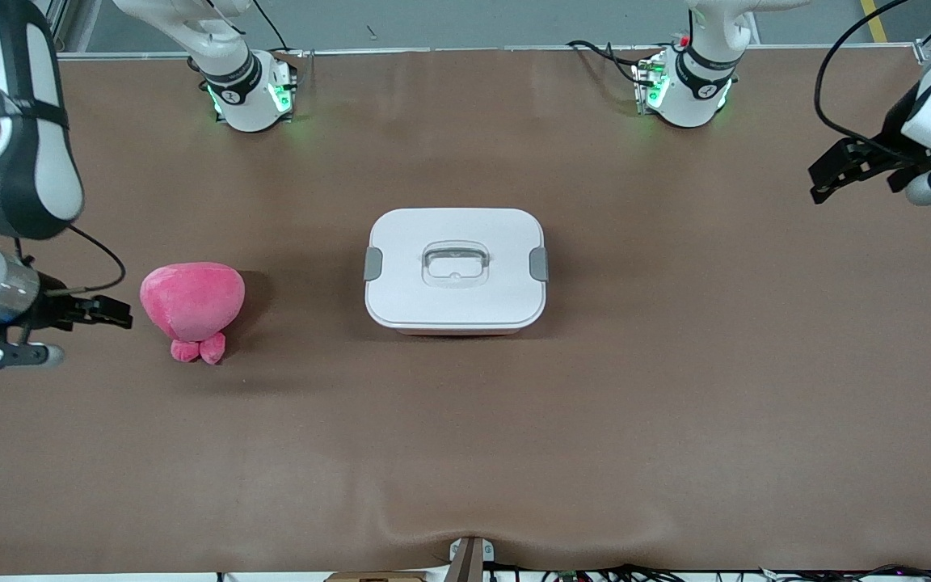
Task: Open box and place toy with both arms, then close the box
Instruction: 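Reach the right gripper to the pink plush while the left gripper approaches the box, then grasp the pink plush with the right gripper while the left gripper reaches the lid, then grip the lid handle with the left gripper while the right gripper lifts the plush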
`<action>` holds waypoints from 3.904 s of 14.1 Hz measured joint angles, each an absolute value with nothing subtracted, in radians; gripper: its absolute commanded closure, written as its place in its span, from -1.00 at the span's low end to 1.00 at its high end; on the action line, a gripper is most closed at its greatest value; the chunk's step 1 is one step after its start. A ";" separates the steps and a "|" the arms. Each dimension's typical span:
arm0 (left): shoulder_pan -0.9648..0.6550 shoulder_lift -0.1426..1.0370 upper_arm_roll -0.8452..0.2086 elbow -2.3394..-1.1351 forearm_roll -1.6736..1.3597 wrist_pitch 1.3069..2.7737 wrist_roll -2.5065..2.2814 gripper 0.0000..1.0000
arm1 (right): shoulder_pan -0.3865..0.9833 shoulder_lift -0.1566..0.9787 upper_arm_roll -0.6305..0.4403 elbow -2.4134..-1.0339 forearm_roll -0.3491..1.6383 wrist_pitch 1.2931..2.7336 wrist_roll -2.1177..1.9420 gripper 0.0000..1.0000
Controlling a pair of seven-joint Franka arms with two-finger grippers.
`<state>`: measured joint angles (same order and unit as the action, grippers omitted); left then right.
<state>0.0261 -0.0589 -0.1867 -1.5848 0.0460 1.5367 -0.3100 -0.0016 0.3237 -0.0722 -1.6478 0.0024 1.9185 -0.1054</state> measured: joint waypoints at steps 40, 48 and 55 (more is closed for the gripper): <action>-0.448 0.550 -0.563 -1.493 0.503 2.070 -2.750 -0.99 | 0.010 0.693 -0.027 -1.676 0.004 2.190 -0.243 1.00; -0.494 0.617 -0.558 -1.491 0.617 2.075 -2.780 -0.88 | 0.016 0.670 -0.017 -1.661 0.004 2.160 -0.245 1.00; -0.503 0.639 -0.558 -1.491 0.644 2.075 -2.778 -0.74 | 0.019 0.588 -0.015 -1.547 0.005 1.895 -0.306 1.00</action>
<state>-0.5034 0.6386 -0.5585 -1.4910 0.6438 2.0754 -2.7779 0.0190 0.5881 -0.0146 -1.5466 0.0051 1.8947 -0.3058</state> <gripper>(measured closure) 0.106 0.952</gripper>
